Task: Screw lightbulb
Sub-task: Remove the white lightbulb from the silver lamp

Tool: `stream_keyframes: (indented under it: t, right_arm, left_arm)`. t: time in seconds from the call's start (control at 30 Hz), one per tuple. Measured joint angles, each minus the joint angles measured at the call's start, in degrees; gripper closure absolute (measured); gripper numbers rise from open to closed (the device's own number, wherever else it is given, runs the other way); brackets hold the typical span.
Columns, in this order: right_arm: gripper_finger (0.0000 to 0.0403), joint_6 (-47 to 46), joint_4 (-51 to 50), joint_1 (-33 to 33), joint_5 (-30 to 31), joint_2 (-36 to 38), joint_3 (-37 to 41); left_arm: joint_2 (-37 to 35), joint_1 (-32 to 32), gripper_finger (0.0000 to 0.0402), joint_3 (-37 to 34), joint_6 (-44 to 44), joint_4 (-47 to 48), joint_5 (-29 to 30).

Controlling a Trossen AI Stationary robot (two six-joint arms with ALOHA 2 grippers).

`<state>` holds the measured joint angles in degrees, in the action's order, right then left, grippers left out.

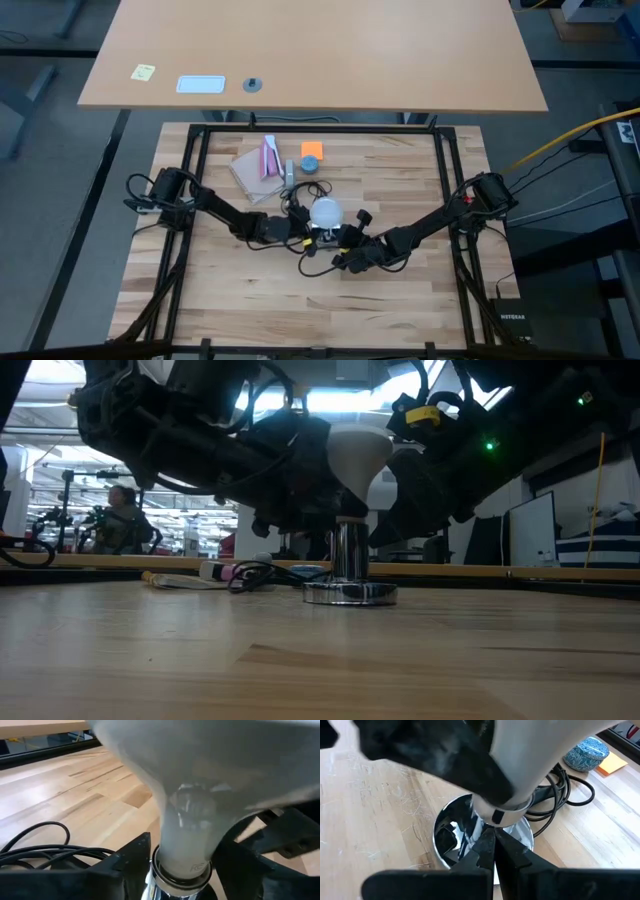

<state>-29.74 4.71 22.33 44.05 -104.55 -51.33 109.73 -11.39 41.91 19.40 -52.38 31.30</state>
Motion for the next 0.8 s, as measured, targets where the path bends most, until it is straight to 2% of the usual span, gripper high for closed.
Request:
stream_keyframes:
  t: [0.3,0.63,0.8]
  right_arm:
    - [0.0393,0.03,-2.64,0.07,1.17,0.00,0.00]
    - [0.0393,3.67,-4.69,0.07,2.94,0.00,0.00]
    - [0.0393,6.30,-3.02,-1.03,0.23,0.00,0.02]
  left_arm:
    - [0.00,-0.47,0.0270,0.04,-1.99,-0.34,0.43]
    - [-0.02,-4.62,0.0267,0.09,-6.14,0.53,0.49]
    - [-0.11,-6.32,0.0270,0.09,-6.28,0.05,0.40]
